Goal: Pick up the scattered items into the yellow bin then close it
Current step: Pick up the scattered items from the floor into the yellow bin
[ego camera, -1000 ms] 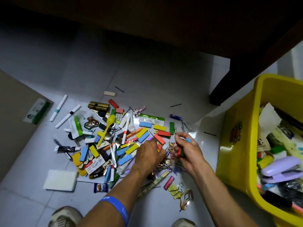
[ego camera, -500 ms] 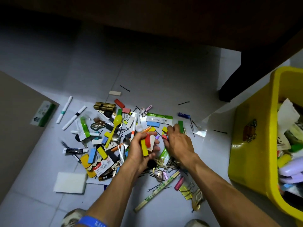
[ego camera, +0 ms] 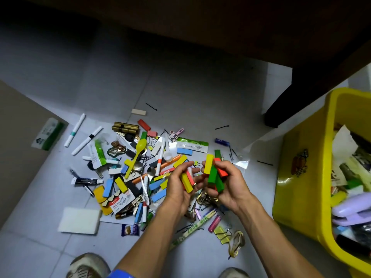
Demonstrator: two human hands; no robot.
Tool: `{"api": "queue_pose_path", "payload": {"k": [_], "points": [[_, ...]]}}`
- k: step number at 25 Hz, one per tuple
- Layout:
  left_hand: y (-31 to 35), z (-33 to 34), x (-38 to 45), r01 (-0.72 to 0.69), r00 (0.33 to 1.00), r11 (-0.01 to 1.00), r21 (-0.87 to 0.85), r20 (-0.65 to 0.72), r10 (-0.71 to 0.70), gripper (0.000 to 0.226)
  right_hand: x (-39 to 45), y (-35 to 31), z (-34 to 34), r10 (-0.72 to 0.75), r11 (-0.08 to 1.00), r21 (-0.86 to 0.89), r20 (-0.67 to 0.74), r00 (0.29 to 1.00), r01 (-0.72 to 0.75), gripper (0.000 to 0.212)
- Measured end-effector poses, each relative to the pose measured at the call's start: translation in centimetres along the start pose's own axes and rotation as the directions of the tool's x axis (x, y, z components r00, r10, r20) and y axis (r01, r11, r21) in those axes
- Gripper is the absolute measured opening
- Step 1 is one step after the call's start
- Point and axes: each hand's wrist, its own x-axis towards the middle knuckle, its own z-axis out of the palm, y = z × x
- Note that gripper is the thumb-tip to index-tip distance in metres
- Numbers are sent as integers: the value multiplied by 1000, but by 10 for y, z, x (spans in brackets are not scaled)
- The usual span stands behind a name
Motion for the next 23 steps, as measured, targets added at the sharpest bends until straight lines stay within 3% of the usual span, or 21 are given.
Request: {"api": "queue_pose_path", "payload": {"k": [1, 3, 5, 7, 9, 11, 13, 15, 18, 20, 21, 23], "points": [[-1, 5, -2, -4, 1000, 1000, -18, 20, 4, 28, -5, -1, 6, 1, 999, -35, -14, 1000, -1, 25], [-2, 11, -3, -7, 999, 999, -39, 43, 9, 35, -14, -7, 21, -45, 964, -264, -111, 993, 14, 15], [-4, 13, -3, -4, 998, 999, -51, 70, 8, 41, -22, -12, 37, -119, 833, -553, -202, 972, -13, 13], [-5, 14, -2, 1, 995, 996, -85, 102, 8, 42, -30, -12, 50, -166, 728, -685, -234, 958, -41, 16], [-7, 15, -3, 13, 992, 995, -103, 126, 0, 43, -41, -10, 62, -167, 789, -614, -229, 959, -9, 16], [-7, 14, -2, 6, 992, 993, -120, 127, 10, 40, -49, -9, 71, -118, 908, -418, -223, 968, 14, 17], [-6, 12, -2, -1, 991, 987, -163, 130, 22, 37, -56, -5, 72, -113, 918, -396, -219, 969, 17, 24], [-3, 11, -4, -4, 990, 979, -206, 136, 33, 37, -56, 1, 66, -278, 777, -623, -206, 938, 94, 30], [0, 5, -5, 3, 990, 975, -223, 138, 28, 41, -42, -5, 45, -620, 475, -853, -150, 770, 215, 30], [3, -3, -6, 7, 994, 977, -213, 112, 17, 45, -18, -16, 23, -713, 308, -940, -127, 689, 146, 27], [4, -7, -8, 10, 995, 979, -202, 99, 11, 46, -4, -21, 13, -710, 207, -976, -104, 697, 65, 28], [7, -19, -10, 21, 997, 980, -197, 75, -7, 49, 23, -21, -5, -625, -57, -994, -38, 779, -95, 35]]}}
